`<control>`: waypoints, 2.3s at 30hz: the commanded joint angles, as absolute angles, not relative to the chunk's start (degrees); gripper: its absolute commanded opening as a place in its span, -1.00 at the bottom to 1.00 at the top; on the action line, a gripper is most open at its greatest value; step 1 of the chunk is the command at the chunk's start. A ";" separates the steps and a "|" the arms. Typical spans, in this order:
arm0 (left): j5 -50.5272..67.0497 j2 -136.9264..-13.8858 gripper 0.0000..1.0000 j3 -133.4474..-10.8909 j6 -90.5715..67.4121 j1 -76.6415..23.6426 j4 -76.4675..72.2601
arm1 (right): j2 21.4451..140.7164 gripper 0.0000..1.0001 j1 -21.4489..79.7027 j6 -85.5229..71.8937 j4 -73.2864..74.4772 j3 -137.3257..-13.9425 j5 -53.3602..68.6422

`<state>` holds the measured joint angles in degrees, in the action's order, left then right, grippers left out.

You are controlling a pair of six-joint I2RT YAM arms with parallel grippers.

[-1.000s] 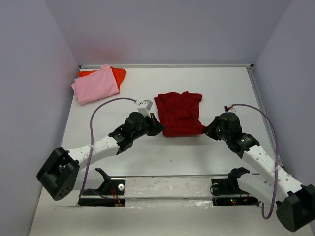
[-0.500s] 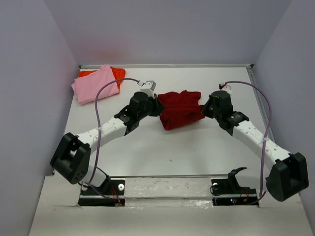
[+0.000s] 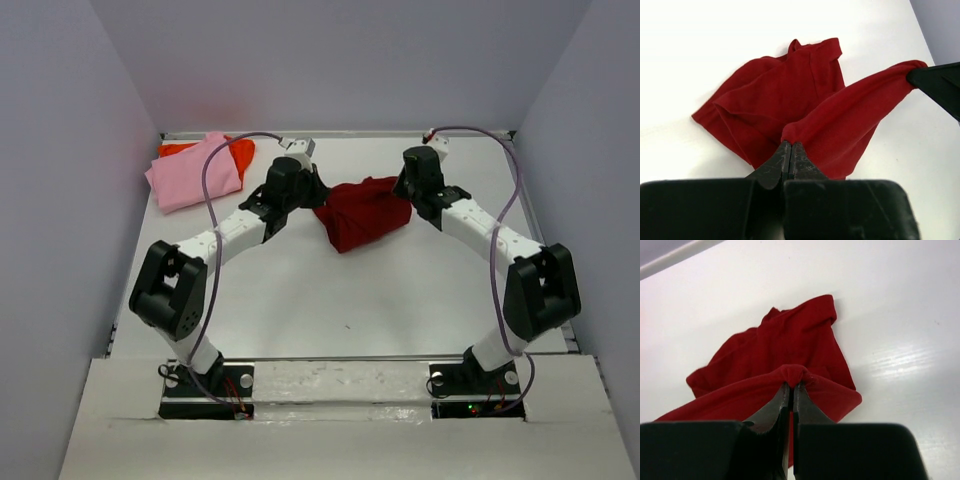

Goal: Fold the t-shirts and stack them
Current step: Fold the 2/3-rectangle-folded T-shirt at the center of the board, then smooth out the square-folded T-shirt at the center of the board.

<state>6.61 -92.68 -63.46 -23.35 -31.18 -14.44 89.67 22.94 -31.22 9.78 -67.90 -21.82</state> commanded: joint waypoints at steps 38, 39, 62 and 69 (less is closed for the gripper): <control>-2.46 -100.99 0.15 -61.96 -23.91 -21.45 -19.69 | 125.61 0.51 22.85 -15.21 4.57 -104.68 -19.07; -2.72 -100.46 0.15 -62.05 -23.91 -21.36 -19.43 | 123.94 0.51 22.85 -15.03 4.57 -104.16 -19.25; 0.71 -87.55 0.18 -60.47 -23.73 -26.19 -15.65 | 126.64 0.51 22.85 -18.28 7.38 -105.55 -9.15; -2.02 -83.50 0.18 -58.27 -22.94 -28.04 -14.50 | 130.95 0.53 22.85 -20.21 7.65 -109.07 -7.48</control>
